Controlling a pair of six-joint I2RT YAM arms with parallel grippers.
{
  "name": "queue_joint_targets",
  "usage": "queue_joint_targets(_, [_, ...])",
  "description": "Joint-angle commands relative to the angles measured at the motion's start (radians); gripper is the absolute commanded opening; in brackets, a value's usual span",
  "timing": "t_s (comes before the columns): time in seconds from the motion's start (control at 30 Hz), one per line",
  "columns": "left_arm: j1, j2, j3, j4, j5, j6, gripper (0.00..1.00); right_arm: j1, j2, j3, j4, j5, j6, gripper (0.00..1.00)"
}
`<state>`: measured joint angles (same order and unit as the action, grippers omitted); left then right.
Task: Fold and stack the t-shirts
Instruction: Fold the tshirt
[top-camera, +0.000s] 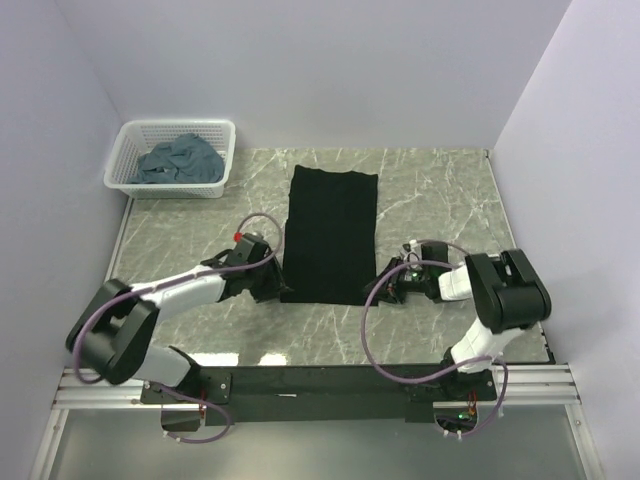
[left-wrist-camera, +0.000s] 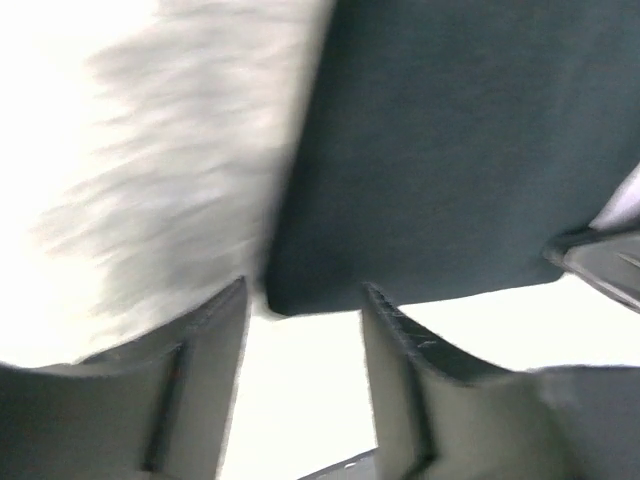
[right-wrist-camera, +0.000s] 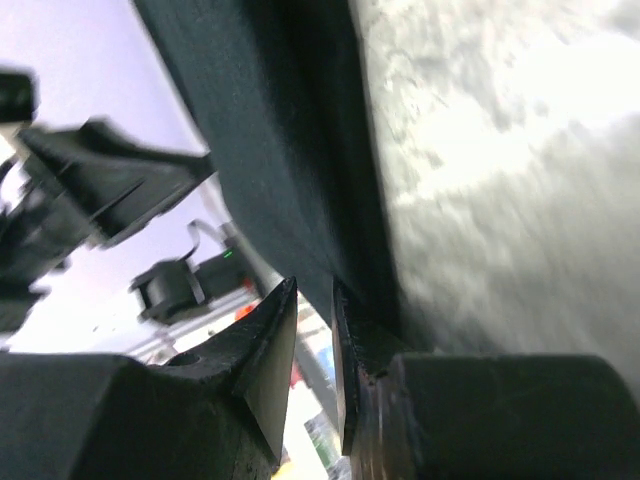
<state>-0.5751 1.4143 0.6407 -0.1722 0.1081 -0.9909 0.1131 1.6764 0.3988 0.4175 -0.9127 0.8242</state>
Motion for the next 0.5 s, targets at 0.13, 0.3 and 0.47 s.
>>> queue_joint_targets(0.13, [-0.015,-0.133,0.057,-0.308,-0.234,0.04,0.73,0.014,-0.311,0.052,-0.499,0.325,-0.203,0.36])
queue_joint_targets(0.3, [-0.071,-0.074,0.128,-0.363,-0.298,0.066,0.88,0.111,-0.504,0.145,-0.713,0.636,-0.25,0.53])
queue_joint_targets(0.47, [-0.114,0.041,0.204,-0.365,-0.309,0.078,0.79,0.212,-0.54,0.21,-0.832,0.799,-0.254,0.59])
